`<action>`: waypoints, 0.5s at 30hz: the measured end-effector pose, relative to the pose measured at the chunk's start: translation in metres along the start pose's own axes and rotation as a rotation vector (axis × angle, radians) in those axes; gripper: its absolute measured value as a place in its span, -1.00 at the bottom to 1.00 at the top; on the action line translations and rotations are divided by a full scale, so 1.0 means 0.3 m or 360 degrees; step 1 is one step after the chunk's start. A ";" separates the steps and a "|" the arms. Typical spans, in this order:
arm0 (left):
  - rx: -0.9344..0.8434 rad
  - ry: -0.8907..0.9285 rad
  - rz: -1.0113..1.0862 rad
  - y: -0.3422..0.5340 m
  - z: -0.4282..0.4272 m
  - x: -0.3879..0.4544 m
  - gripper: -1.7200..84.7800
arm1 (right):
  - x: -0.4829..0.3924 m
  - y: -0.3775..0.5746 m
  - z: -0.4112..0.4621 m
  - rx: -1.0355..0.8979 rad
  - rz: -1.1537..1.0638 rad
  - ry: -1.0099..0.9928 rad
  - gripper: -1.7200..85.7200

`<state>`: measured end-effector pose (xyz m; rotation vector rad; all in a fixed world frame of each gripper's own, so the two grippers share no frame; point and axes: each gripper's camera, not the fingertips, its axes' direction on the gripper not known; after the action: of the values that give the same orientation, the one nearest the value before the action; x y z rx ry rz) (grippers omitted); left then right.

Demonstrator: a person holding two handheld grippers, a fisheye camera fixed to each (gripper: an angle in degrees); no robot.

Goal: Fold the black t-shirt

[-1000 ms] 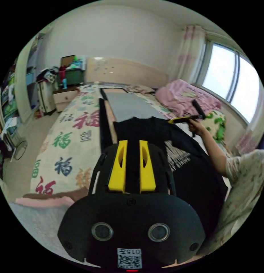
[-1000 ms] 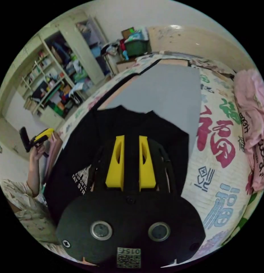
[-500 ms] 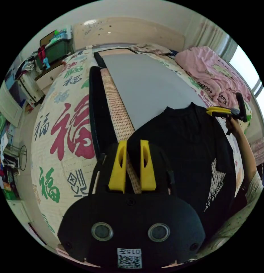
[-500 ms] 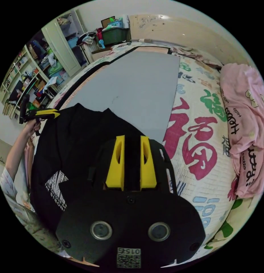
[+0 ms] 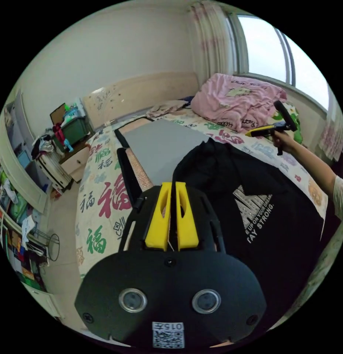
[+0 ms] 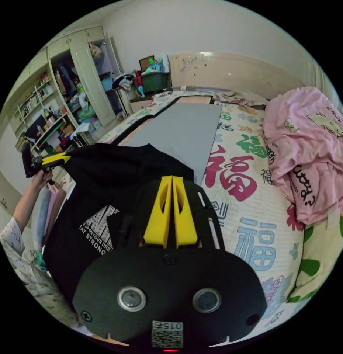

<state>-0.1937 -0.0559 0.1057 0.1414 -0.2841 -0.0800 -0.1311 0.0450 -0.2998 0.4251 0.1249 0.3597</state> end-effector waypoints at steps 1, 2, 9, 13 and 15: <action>0.0004 0.0002 0.0004 0.021 -0.028 0.012 -0.95 | -0.006 0.017 -0.001 0.0014 0.0000 -0.0015 -0.89; 0.0006 0.0008 0.0003 0.033 -0.040 0.017 -0.95 | -0.023 0.048 0.001 0.0043 -0.0032 -0.0033 -0.80; -0.0107 0.0026 0.0043 0.122 -0.066 -0.030 -0.94 | -0.038 0.030 0.150 -0.0165 -0.0179 0.0224 -0.66; -0.0155 0.0135 -0.0064 0.133 0.001 -0.161 -0.94 | 0.033 -0.019 0.269 -0.0290 -0.0161 0.0193 -0.66; -0.0182 0.0187 -0.0067 0.139 0.020 -0.205 -0.94 | 0.065 -0.047 0.343 -0.0404 -0.0195 0.0224 -0.65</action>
<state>-0.2517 -0.0095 0.1009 0.0381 -0.1585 -0.1290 -0.0888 0.0011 -0.2136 0.1403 0.2382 0.2801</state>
